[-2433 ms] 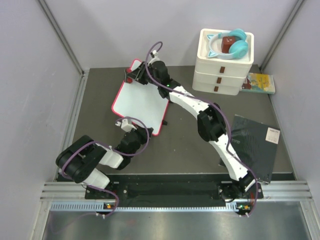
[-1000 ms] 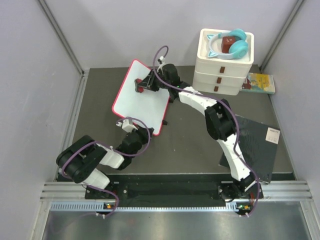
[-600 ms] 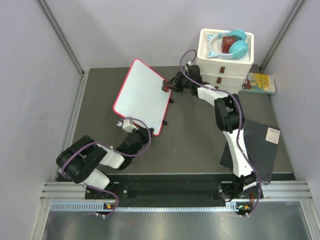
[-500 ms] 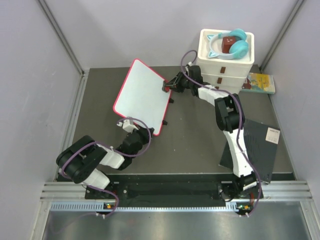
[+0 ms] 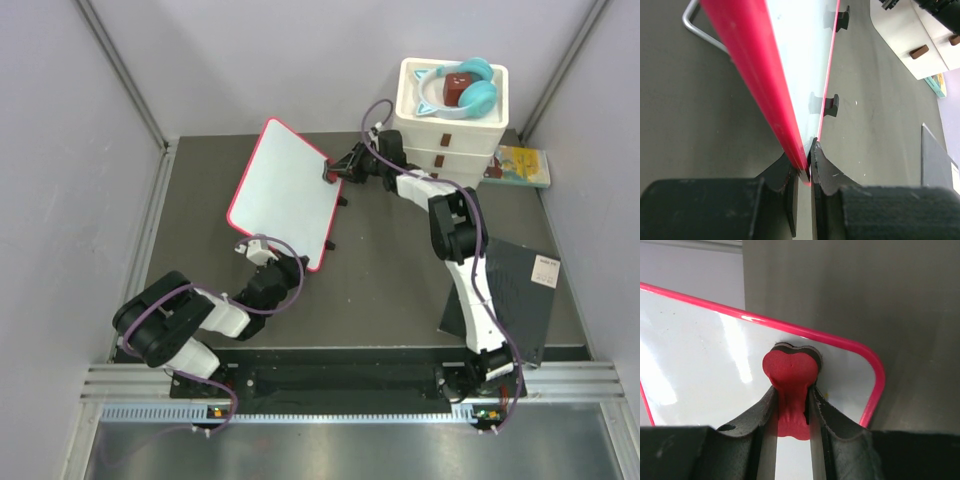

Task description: Erase the whiteboard

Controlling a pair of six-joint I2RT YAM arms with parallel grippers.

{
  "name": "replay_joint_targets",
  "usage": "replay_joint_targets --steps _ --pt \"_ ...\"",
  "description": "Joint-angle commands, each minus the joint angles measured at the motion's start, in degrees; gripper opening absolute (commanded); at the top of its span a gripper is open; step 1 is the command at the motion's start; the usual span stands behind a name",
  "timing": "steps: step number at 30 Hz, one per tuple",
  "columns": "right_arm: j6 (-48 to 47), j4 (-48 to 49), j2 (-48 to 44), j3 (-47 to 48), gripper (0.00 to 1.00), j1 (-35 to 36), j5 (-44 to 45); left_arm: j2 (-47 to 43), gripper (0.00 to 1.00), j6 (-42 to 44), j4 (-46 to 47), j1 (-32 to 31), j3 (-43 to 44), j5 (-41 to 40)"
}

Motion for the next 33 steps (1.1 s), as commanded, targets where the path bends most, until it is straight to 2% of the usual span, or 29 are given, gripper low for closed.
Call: replay_joint_targets --steps 1,4,9,15,24,33 --pt "-0.7 2.4 -0.7 3.4 0.00 4.4 -2.9 4.0 0.00 8.1 -25.6 -1.4 -2.6 3.7" --pt "-0.3 3.6 -0.8 3.9 0.00 5.2 -3.7 3.9 0.00 8.0 -25.7 -1.7 -2.7 3.5" --pt "-3.6 -0.9 -0.9 3.2 0.00 6.6 -2.8 3.9 0.00 7.9 -25.9 -1.9 -2.7 3.1" --pt "-4.4 1.3 -2.8 -9.3 0.00 6.6 -1.7 3.6 0.00 7.6 -25.9 -1.9 -2.9 2.8" --pt "-6.9 5.3 -6.7 -22.8 0.00 6.7 -5.9 3.0 0.00 7.8 -25.1 -2.0 -3.4 2.8" --pt "-6.3 11.7 -10.7 -36.6 0.00 8.9 -6.1 2.6 0.00 7.8 -25.1 -2.1 -3.6 2.5"
